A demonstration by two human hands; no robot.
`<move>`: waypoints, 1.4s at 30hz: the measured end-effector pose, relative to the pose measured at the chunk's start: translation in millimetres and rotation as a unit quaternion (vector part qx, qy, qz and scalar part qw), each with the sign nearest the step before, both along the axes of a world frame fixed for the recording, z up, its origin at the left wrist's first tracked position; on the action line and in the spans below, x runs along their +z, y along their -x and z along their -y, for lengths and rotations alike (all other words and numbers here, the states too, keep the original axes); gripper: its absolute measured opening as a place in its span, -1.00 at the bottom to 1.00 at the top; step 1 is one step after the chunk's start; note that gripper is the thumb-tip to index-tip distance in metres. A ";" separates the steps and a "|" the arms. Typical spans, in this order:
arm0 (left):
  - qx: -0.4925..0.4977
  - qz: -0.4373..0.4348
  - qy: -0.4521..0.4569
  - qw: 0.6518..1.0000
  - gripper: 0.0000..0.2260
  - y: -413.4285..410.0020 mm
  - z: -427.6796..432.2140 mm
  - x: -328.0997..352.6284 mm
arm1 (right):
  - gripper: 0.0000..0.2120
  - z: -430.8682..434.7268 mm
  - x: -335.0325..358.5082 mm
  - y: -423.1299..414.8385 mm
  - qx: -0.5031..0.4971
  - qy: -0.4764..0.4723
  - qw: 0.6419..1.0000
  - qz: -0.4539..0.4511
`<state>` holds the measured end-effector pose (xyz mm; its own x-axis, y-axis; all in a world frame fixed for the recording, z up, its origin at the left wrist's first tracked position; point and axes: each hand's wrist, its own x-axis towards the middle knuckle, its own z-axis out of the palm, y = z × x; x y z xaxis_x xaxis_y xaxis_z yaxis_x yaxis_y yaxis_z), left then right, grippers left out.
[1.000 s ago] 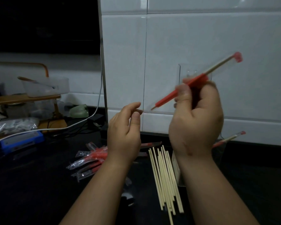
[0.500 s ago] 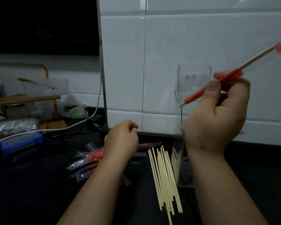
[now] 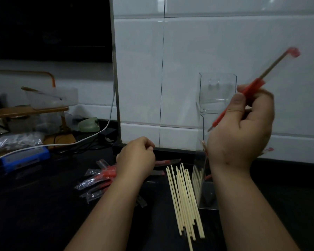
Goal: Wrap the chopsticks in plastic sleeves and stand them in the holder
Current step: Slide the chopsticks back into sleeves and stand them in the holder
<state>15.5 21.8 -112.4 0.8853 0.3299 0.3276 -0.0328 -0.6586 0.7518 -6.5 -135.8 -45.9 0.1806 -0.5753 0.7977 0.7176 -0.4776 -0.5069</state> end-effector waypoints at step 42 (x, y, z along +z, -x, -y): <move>0.018 -0.065 -0.114 0.991 -0.80 -4.6 -7.5 -4.8 | -0.97 -6.1 -1.1 11.7 -0.083 0.220 0.972 -0.005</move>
